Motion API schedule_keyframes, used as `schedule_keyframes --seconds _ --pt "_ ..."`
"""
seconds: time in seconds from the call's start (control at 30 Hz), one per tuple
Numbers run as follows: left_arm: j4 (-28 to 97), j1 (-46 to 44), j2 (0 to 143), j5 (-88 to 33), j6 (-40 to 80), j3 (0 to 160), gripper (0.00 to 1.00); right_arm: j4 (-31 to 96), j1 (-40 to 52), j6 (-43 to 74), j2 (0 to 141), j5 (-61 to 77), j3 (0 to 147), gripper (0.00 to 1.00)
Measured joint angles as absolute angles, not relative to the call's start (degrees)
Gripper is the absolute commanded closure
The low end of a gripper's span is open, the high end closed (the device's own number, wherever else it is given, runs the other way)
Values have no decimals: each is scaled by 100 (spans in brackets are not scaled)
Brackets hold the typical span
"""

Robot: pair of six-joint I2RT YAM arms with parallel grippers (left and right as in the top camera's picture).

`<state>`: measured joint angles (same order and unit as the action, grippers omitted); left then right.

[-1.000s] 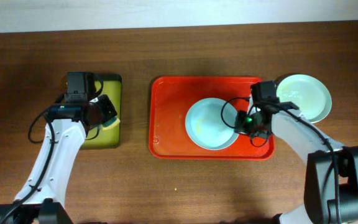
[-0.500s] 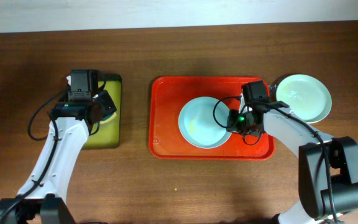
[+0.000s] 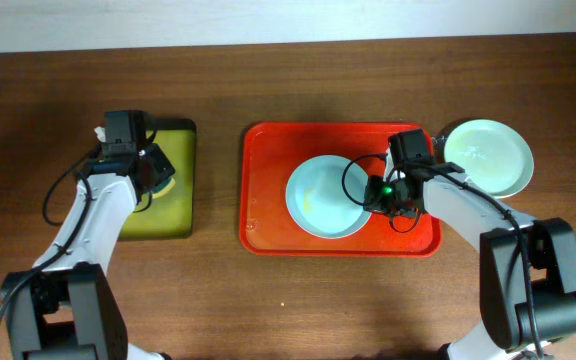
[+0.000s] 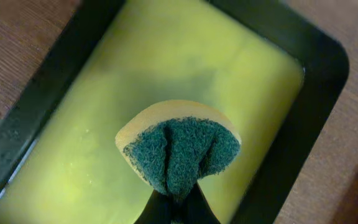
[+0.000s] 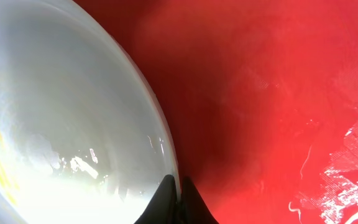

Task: Clean dirty plates on tray and stack at the side
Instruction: 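Dip the sponge into the water tray with the left gripper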

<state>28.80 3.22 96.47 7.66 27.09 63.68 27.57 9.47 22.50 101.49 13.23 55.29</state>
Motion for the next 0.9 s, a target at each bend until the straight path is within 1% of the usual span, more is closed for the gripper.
schedule_keyframes --seconds 0.23,0.47,0.6,0.9 --pt "2648 814 9647 803 2711 6368 100 2751 947 2252 10149 1326 5529 96" --pt "2613 823 9668 801 2711 6368 100 2749 947 2255 10149 1328 5529 96" --pt "2502 823 10062 803 2711 6368 100 2738 947 2252 10154 1341 5529 96" --pt "2480 823 10062 803 2711 6368 100 2735 947 2252 10154 1343 5529 96"
